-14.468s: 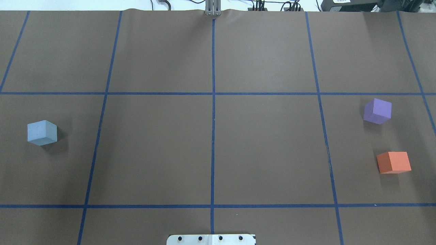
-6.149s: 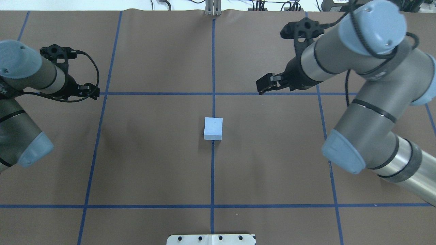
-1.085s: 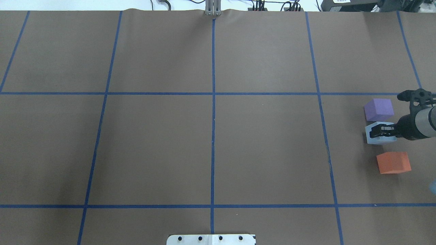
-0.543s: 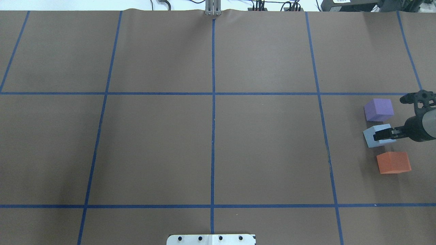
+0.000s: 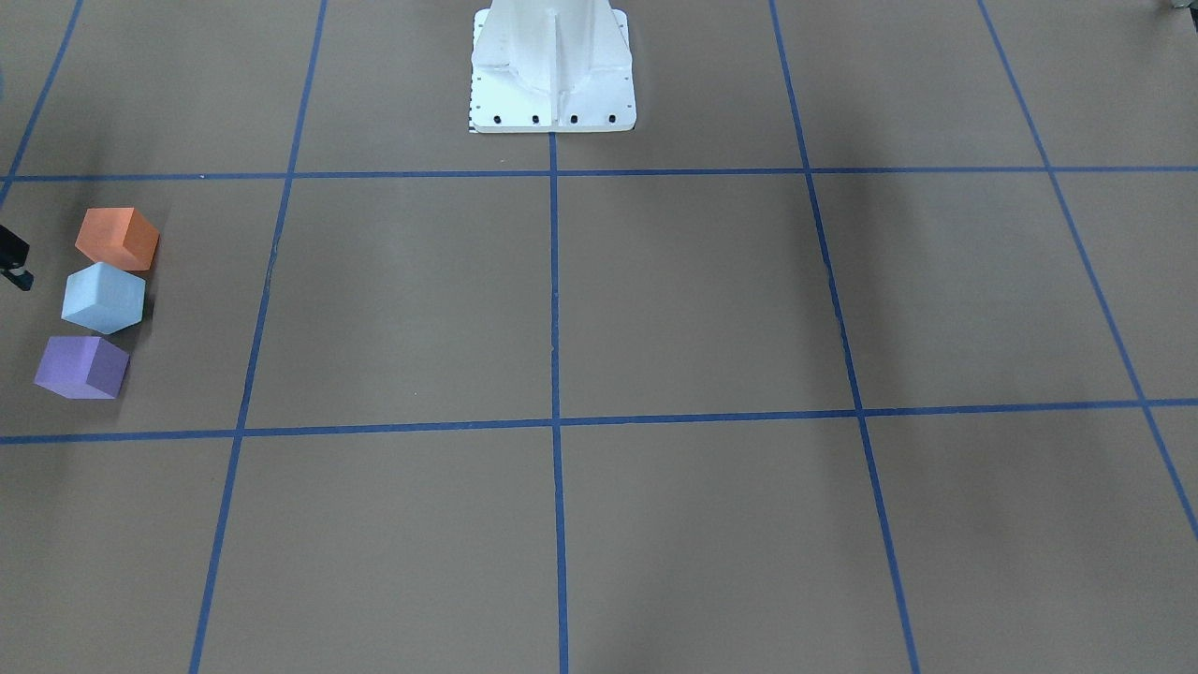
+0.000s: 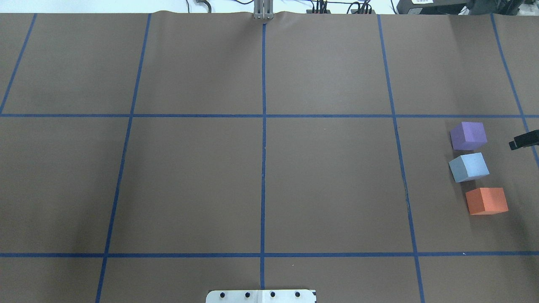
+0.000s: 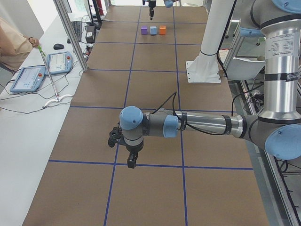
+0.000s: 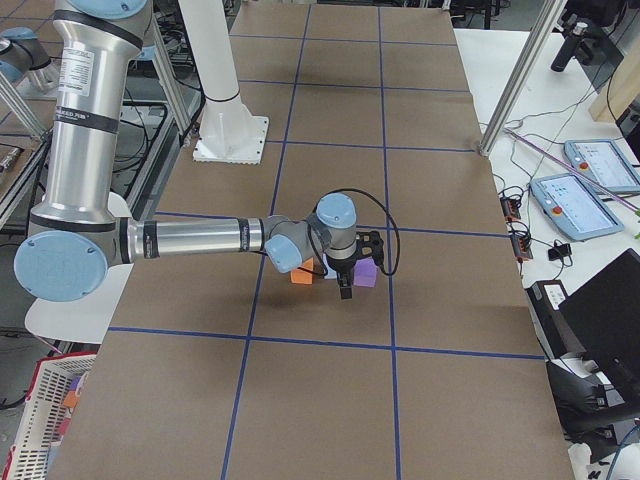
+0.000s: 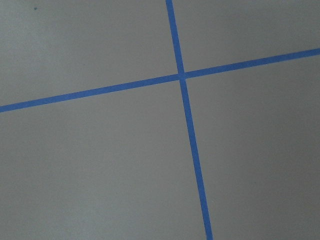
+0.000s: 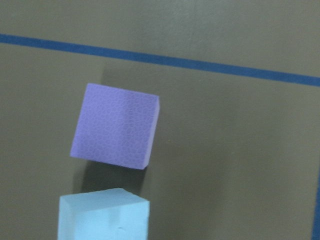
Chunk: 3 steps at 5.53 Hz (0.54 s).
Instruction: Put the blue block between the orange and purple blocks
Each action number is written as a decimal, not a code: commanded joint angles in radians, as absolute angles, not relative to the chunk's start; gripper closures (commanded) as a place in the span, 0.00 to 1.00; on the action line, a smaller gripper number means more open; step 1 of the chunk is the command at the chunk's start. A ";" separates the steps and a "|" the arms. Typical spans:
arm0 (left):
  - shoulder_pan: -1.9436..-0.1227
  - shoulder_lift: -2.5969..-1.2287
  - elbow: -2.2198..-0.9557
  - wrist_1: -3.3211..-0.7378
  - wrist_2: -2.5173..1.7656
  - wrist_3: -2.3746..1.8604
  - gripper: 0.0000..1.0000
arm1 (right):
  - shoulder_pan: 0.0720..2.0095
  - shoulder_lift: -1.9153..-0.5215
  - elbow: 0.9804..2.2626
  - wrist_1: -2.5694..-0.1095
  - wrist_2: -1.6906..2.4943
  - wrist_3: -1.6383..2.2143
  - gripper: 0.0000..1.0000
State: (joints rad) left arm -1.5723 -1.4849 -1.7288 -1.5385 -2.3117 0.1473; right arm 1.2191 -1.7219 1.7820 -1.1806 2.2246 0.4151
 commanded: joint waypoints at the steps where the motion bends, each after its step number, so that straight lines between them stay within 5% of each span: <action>1: -1.572 -1.485 -1.727 -1.539 -2.312 0.147 0.00 | 1.279 -1.671 1.825 -1.316 2.256 0.348 0.00; 3: -1.572 -1.485 -1.717 -1.536 -2.310 0.146 0.00 | 1.474 -1.671 1.825 -1.517 2.321 0.065 0.01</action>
State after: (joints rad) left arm -1.5724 -1.4849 -1.7234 -1.5375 -2.3112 0.1468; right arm 1.3810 -1.6769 1.8193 -1.3970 2.3040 0.2041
